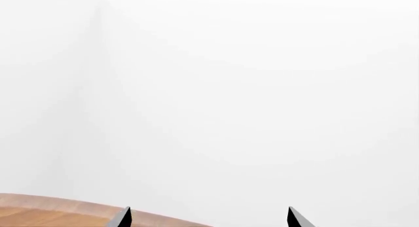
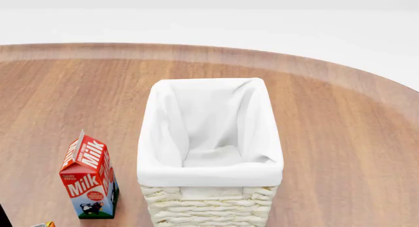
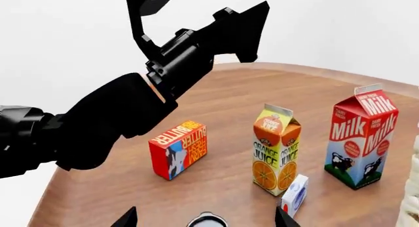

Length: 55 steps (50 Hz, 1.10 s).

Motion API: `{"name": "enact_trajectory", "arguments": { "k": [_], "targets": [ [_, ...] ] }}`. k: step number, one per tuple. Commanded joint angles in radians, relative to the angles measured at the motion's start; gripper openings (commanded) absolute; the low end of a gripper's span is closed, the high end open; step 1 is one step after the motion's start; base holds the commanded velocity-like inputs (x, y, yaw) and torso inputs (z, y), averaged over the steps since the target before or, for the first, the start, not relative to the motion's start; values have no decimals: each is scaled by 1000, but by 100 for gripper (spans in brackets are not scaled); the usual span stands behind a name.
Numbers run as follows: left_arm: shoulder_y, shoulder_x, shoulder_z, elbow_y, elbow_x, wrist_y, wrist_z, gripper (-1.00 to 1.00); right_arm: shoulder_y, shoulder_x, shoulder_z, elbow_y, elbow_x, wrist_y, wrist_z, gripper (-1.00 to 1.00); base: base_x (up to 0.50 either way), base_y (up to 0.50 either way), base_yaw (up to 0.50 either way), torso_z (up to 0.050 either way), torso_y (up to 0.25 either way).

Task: Pick up the alphabet soup, and put it in the basket.

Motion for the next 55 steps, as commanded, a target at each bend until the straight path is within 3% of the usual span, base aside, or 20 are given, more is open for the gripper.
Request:
{"name": "enact_trajectory", "arguments": {
  "k": [1, 55],
  "targets": [
    [-4, -3, 1, -6, -4, 1, -2, 100, 0, -5, -23, 19, -53, 28, 14, 100, 0, 0, 0, 0, 0],
    [-4, -13, 13, -2, 0, -6, -19, 100, -61, 23, -75, 51, -238, 71, 113, 100, 0, 0, 0, 0, 0]
  ]
}}
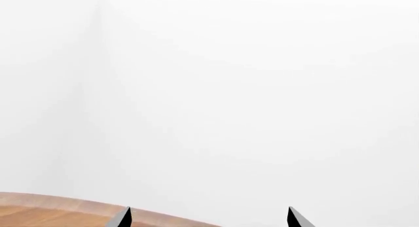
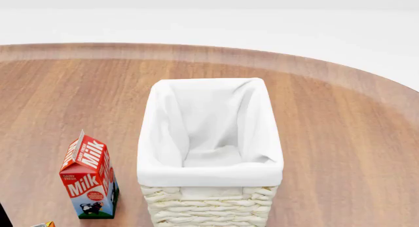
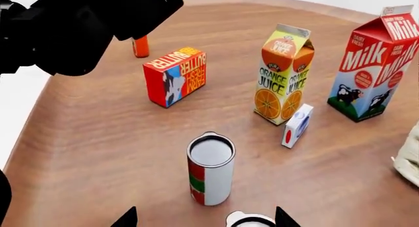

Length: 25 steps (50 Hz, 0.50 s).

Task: Pick up the alphabet soup, and put it in the basket.

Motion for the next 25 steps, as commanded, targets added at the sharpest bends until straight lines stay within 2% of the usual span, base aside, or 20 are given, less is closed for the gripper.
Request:
{"name": "enact_trajectory", "arguments": {
  "k": [1, 25],
  "targets": [
    [0, -2, 3, 2, -1, -3, -3, 100, -23, 13, -4, 2, -32, -10, 23, 100, 0, 0, 0, 0, 0],
    [-7, -4, 9, -10, 0, 1, -8, 100, -13, 39, -1, -42, -64, 64, 67, 100, 0, 0, 0, 0, 0]
  ]
}}
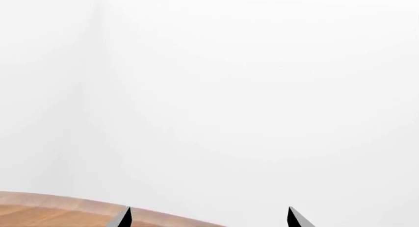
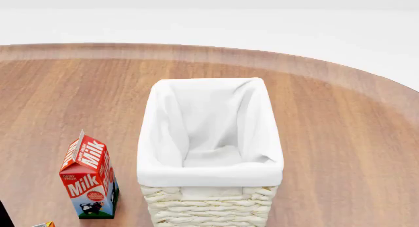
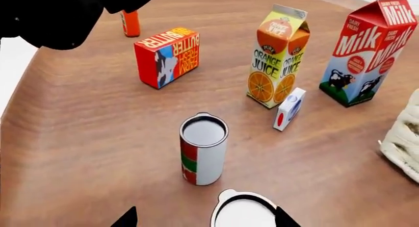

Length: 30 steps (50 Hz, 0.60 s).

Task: Pick up the alphabet soup, and put it in the basket.

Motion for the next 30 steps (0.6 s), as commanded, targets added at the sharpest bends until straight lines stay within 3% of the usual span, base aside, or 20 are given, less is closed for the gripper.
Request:
{"name": "enact_trajectory", "arguments": {
  "k": [1, 30],
  "targets": [
    [-3, -1, 2, -6, -1, 3, -2, 100, 2, 13, 0, -22, -17, 29, 20, 100, 0, 0, 0, 0, 0],
    [-5, -5, 9, -4, 6, -2, -11, 100, 38, 25, 23, -38, 12, 75, 35, 100, 0, 0, 0, 0, 0]
  ]
}}
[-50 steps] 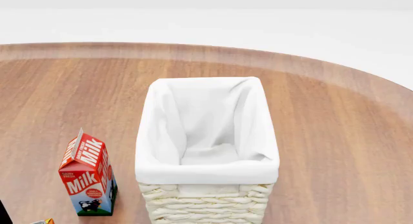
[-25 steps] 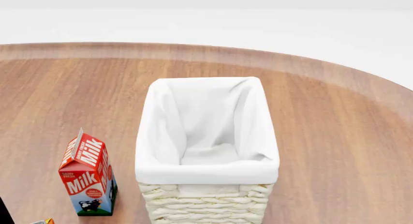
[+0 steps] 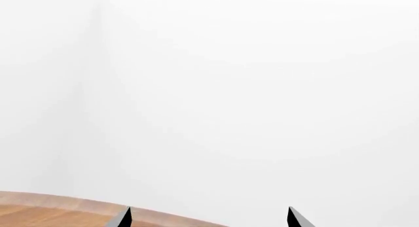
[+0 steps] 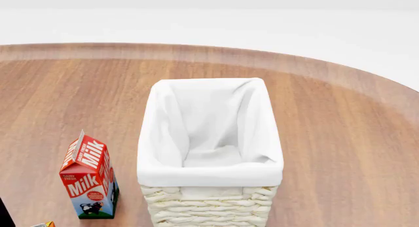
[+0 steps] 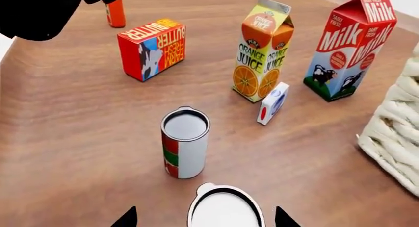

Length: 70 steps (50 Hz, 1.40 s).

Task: Pick up the alphabet soup, and put it in the basket.

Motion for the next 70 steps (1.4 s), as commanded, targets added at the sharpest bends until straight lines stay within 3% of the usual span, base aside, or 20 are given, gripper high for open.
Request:
{"name": "enact_trajectory", "arguments": {
  "k": [1, 38, 70],
  "targets": [
    [-3, -1, 3, -3, 2, 0, -3, 100, 22, 3, 7, -12, 7, 31, 7, 100, 0, 0, 0, 0, 0],
    [-1, -9, 7, 1, -2, 4, -12, 100, 208, -119, -48, 84, 39, 173, -94, 100, 0, 0, 0, 0, 0],
    [-4, -14, 13, -3, -1, 7, -18, 100, 242, -174, -112, 172, -26, 205, -105, 100, 0, 0, 0, 0, 0]
  ]
}}
